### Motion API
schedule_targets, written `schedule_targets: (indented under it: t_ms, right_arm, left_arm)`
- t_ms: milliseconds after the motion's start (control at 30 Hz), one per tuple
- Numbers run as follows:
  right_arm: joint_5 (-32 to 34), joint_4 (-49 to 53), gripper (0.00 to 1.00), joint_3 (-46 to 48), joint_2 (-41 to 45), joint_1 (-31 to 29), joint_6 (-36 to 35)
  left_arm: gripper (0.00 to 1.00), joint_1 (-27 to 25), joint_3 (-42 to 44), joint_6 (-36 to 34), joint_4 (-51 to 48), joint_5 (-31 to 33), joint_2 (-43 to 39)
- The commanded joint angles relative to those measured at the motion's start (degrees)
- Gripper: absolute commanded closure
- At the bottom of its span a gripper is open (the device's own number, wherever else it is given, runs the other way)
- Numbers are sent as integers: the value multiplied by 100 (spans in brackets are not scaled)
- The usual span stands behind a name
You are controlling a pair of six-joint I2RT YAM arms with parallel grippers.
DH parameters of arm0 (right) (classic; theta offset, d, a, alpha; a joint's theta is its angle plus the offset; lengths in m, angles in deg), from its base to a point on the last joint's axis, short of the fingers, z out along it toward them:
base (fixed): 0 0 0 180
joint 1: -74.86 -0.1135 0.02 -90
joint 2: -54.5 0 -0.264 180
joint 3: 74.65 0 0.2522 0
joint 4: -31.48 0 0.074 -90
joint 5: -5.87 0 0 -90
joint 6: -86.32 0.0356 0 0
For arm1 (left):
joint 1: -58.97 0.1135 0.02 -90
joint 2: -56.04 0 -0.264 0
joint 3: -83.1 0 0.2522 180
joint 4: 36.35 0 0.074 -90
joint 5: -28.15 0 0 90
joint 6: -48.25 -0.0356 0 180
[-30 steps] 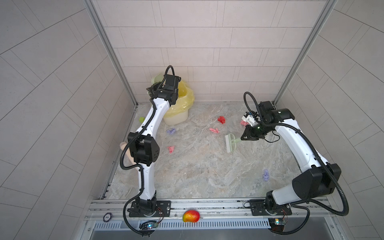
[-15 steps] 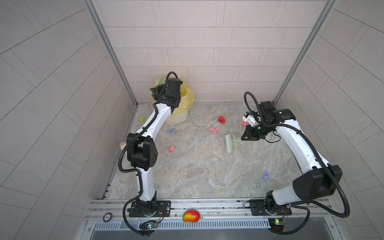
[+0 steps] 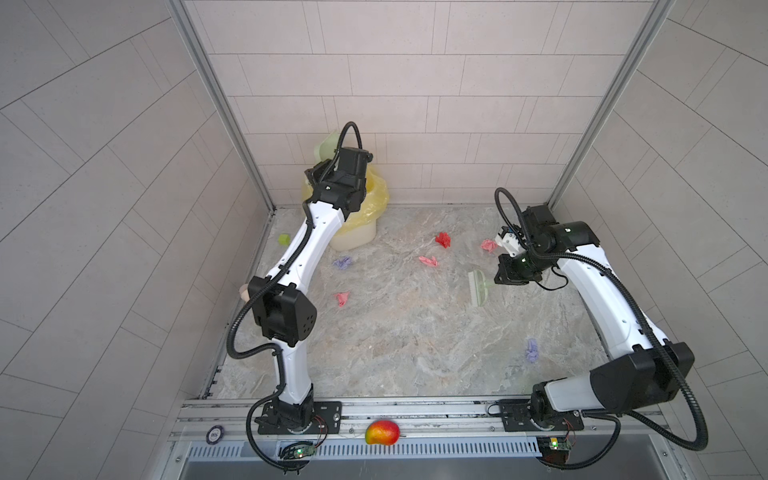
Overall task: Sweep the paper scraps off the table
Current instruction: 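Lower the dustpan near the purple scrap with left while right brush approaches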
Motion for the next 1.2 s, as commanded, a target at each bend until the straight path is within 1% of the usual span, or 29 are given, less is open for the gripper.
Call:
schedule_targets:
  t_ms: [0,133,267,433,600,633,733,933,1033,1167]
  right_arm:
    - [837,180,100,218,321,95,421]
    - [1814,253,100,464,555,249,855]
    - [2433,338,100,653,732,475,1121]
    - [3046,586,100,923,910,909,1335]
    - [3421,729,100,1417,917,1396,1417]
    - [3453,746,100,1559,898,1463,1433]
    - [3599,724,100,1932,861,1649,1527]
    - [3487,469,100,2403,813,2181,1578]
    - [3385,431,100,2494,664,2223,1693]
    - [3036,416,100,2648,403,2223,1936]
  left_arm:
    - [100,-419,288,1711,-860,-887,-404]
    - [100,-857,961,2540,-856,-1670,-724]
    - [100,-1197,1537,3245,-856,-2343,-892]
    - [100,-1545,2229,3702,-690,-3237,-1028]
    - [100,-1772,2720,4000,-645,-4060,-1060]
    - [100,-1804,2827,4031,-645,-4279,-1051]
    - [100,-1923,3098,4142,-662,-4637,-1021]
    - [100,-2082,3473,4198,-750,-4821,-963]
    - [100,-2128,3645,4225,-750,-4939,-967]
    - [100,-2188,3888,4270,-742,-4983,-978]
